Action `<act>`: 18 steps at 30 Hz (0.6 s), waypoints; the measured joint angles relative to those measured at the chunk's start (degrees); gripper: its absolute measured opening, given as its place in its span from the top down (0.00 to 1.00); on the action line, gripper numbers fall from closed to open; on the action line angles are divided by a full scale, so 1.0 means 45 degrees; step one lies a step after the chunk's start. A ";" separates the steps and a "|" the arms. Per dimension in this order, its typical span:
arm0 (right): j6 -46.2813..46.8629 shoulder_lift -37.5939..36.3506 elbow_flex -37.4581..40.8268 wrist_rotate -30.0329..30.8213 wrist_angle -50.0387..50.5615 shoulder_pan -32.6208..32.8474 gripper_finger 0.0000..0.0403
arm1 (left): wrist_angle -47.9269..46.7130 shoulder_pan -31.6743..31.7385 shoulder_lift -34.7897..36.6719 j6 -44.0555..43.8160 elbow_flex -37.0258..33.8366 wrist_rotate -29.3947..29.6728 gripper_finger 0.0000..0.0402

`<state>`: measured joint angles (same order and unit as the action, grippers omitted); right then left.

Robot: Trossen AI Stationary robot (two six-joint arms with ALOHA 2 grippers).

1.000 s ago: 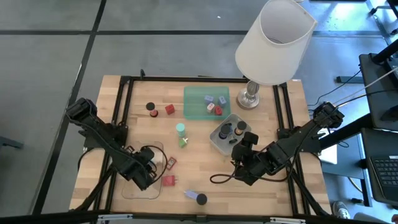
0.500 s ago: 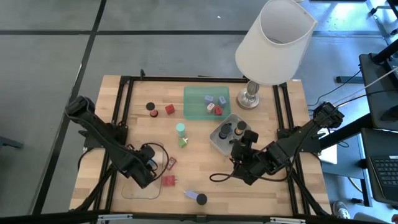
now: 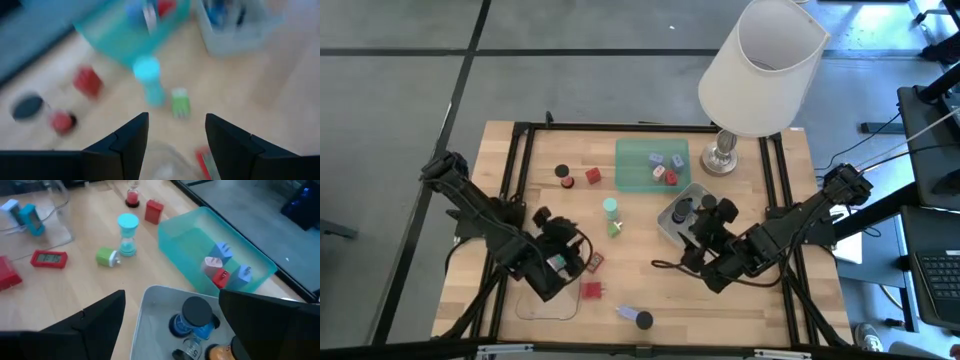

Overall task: Pick & Place Office items
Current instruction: Put the light blue hourglass into the gray bin

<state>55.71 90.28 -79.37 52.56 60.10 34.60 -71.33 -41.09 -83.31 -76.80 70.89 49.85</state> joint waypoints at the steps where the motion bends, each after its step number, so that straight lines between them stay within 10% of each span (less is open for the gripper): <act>1: -0.0248 0.0000 0.0000 -0.0152 -0.0197 -0.0071 0.20 | 0.0028 0.0071 0.0000 0.0056 0.0000 0.0576 0.52; 8: -0.2711 0.0098 0.0000 -0.3424 -0.2657 -0.1458 0.16 | 0.0252 0.0441 0.0000 -0.0089 -0.0126 0.2893 0.52; 18: -0.7248 0.1323 0.0005 -0.5801 -0.6984 -0.4139 0.03 | 0.0415 0.0597 0.0000 -0.0300 -0.1069 0.2568 0.52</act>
<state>23.09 96.23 -79.35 26.46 28.67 15.98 -69.46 -38.40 -83.31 -78.14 66.08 61.40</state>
